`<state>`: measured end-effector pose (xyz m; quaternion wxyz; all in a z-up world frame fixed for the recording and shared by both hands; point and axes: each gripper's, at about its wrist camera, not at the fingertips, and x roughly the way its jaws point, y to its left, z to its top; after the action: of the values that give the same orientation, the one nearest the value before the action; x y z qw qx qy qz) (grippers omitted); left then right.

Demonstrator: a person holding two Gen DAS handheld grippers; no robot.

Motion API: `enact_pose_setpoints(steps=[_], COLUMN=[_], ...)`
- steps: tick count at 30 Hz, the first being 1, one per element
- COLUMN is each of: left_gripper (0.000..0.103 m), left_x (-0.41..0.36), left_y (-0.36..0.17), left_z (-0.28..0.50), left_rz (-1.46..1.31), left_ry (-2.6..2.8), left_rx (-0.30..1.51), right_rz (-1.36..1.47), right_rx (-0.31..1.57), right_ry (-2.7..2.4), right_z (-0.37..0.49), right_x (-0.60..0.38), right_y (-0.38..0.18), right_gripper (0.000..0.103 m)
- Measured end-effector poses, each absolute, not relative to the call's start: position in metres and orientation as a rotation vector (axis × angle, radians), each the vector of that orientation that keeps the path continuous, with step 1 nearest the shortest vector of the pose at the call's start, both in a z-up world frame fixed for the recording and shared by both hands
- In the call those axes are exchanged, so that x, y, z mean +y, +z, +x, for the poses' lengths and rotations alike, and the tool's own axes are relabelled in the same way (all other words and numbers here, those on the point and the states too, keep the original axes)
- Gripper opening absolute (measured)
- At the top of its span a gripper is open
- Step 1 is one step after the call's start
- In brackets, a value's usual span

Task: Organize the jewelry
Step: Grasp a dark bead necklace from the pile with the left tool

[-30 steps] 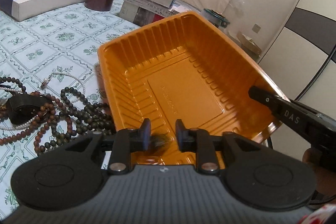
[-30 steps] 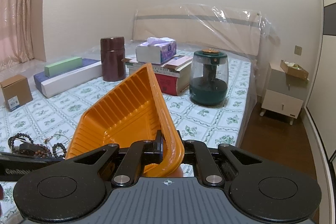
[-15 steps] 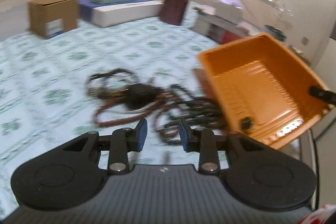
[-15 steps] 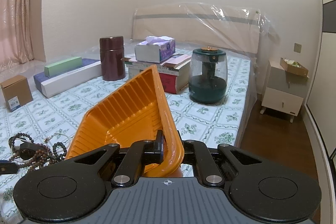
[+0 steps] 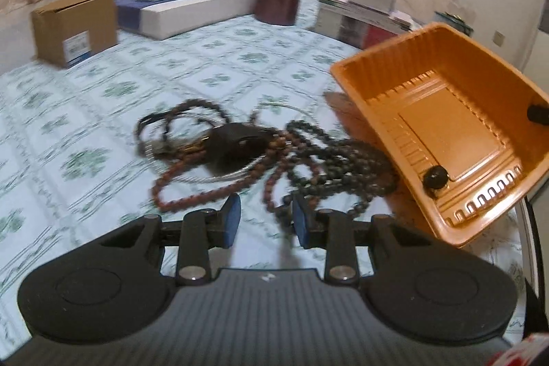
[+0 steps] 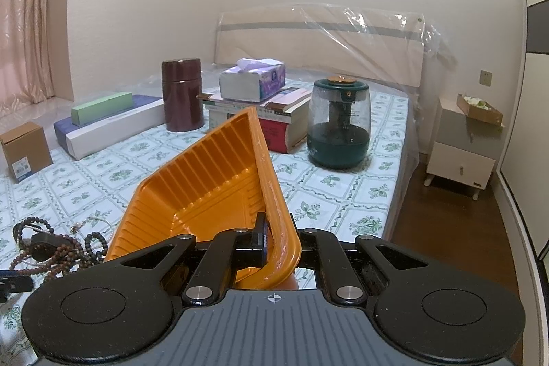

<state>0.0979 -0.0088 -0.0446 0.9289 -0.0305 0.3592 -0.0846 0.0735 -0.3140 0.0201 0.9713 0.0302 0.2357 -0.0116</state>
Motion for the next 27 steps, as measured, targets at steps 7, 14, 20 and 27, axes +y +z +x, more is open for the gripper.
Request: enact_pose_setpoints(steps=[7,14,20,27], left_gripper=[0.021,0.006,0.006,0.005], left_x=[-0.029,-0.033,-0.026,-0.014], left_y=[-0.053,-0.052,-0.032,0.017], left_z=[0.111,0.108,0.101,0.102], left_rz=[0.030,0.085,0.046,0.008], left_ry=[-0.220,-0.232,-0.251,-0.272], left_rx=[0.749,0.750,0.718,0.621], right_rz=[0.060,0.060,0.059,0.058], right_rx=[0.478,0.480,0.479,0.473], right_ry=[-0.027,-0.029,-0.028,-0.025], right_z=[0.073,0.074,0.074,0.073], right_x=[-0.315,-0.316,-0.315,-0.312], right_y=[0.020,0.018,0.018,0.020], right_gripper=[0.008,0.008,0.008,0.008])
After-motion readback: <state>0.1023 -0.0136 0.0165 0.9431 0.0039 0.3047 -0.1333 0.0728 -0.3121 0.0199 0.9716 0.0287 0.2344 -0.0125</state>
